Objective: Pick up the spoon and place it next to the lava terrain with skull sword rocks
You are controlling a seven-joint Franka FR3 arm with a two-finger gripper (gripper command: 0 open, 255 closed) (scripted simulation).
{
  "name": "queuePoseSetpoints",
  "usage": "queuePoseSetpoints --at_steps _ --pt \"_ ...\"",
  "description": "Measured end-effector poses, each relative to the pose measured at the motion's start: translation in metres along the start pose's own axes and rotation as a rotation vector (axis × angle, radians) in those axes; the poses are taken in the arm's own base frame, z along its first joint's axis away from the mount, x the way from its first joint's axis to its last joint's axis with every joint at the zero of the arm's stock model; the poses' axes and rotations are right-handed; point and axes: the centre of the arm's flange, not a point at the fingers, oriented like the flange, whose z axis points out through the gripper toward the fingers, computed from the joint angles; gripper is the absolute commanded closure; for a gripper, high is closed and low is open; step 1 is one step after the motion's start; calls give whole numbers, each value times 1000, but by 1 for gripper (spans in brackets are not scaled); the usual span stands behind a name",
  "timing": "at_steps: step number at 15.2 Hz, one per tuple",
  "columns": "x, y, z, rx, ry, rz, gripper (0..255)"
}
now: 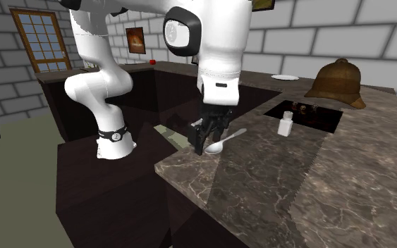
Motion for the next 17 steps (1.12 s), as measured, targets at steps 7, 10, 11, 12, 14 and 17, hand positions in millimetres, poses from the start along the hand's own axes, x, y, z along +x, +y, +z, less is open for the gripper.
queuePoseSetpoints --at_steps 7,10,11,12,14,17 --pt "-7 -1 -37 0 0 0 255" --pt "-8 -7 -50 0 0 0 255" --pt "-8 -18 -51 0 0 0 255" --pt "-10 -30 -48 0 0 -1 255" --pt "-7 -56 -49 0 0 -1 255" --pt "-6 -94 -47 0 -1 -1 255"
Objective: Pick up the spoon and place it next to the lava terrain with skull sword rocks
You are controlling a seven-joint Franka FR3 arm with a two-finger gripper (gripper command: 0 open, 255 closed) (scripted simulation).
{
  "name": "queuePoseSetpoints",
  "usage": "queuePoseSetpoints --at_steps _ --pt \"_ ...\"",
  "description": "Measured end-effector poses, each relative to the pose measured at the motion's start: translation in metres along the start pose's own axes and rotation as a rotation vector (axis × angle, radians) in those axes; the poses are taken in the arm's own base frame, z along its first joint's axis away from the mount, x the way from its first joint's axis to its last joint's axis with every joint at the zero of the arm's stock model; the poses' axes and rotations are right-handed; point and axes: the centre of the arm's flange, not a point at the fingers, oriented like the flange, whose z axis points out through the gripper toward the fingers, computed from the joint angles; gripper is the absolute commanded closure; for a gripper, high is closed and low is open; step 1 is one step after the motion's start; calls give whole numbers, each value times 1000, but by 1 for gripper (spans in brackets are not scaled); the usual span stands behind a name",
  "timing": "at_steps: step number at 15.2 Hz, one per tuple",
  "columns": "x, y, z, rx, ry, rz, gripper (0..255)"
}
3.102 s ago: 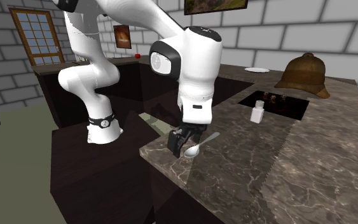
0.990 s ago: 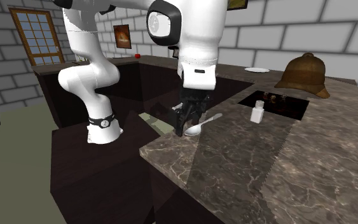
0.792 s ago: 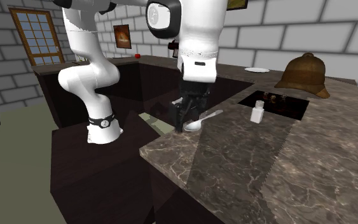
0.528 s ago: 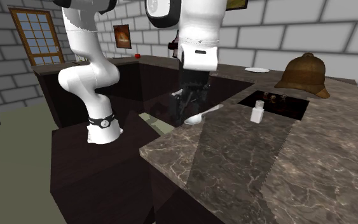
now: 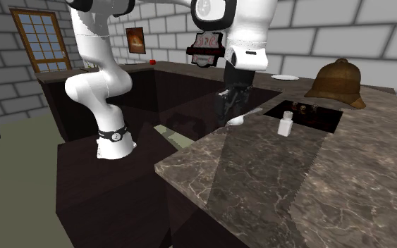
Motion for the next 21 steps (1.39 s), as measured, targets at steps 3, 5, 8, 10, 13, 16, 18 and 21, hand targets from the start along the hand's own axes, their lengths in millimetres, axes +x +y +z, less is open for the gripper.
queuePoseSetpoints --at_steps 3,5,8,10,13,16,18,21 --pt "-2 -42 2 0 0 0 255" --pt "-2 -66 0 0 0 0 255" --pt "-3 -104 4 0 0 0 255" --pt "0 -133 4 -1 0 0 255" --pt "-1 -170 5 0 0 0 255" --pt "0 -211 6 0 0 -1 255" --pt "3 -239 8 0 0 0 255" --pt "4 -276 10 0 0 -1 255"
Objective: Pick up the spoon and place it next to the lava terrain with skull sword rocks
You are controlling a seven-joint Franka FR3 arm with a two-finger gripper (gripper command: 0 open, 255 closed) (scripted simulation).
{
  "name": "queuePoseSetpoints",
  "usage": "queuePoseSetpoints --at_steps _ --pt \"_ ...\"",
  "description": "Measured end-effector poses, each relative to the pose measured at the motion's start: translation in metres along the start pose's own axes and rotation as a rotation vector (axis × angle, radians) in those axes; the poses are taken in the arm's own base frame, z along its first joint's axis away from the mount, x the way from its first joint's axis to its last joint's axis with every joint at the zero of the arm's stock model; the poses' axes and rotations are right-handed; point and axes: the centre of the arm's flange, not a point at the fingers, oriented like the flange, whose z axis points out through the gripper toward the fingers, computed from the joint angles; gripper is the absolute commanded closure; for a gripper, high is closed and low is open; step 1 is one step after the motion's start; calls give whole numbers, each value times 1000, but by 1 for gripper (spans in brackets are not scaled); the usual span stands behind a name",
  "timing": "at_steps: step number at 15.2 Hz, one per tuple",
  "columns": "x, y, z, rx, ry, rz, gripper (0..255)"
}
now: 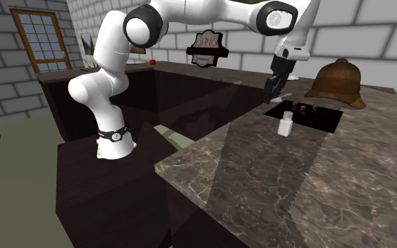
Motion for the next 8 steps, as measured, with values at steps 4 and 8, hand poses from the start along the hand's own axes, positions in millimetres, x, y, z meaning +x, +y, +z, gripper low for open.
queuePoseSetpoints --at_steps 4,8 --pt "0 -45 3 0 -1 0 255" --pt "2 -51 21 0 -1 2 255"
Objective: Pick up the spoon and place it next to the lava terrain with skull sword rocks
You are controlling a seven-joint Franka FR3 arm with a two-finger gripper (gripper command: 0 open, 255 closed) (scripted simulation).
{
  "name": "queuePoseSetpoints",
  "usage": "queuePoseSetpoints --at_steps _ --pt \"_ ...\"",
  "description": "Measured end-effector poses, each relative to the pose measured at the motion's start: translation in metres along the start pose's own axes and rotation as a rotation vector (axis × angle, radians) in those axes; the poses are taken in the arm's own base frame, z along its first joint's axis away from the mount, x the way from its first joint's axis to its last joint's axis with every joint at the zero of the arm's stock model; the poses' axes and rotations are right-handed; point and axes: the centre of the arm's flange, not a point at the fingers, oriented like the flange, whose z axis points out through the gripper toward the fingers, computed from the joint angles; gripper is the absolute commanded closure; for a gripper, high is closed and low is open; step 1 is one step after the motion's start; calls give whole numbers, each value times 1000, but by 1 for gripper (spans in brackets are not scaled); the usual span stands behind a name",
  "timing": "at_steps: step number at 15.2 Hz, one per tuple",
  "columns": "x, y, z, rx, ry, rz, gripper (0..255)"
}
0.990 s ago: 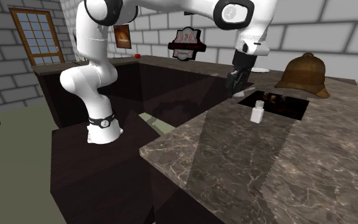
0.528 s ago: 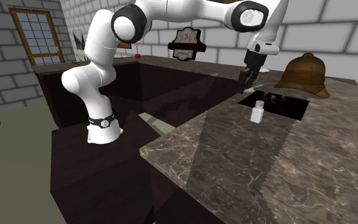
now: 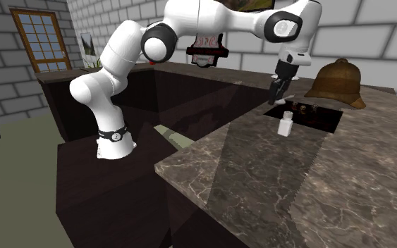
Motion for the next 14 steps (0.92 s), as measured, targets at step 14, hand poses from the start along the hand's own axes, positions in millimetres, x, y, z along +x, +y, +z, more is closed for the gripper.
queuePoseSetpoints --at_steps 14 --pt "11 3 74 0 0 0 255"
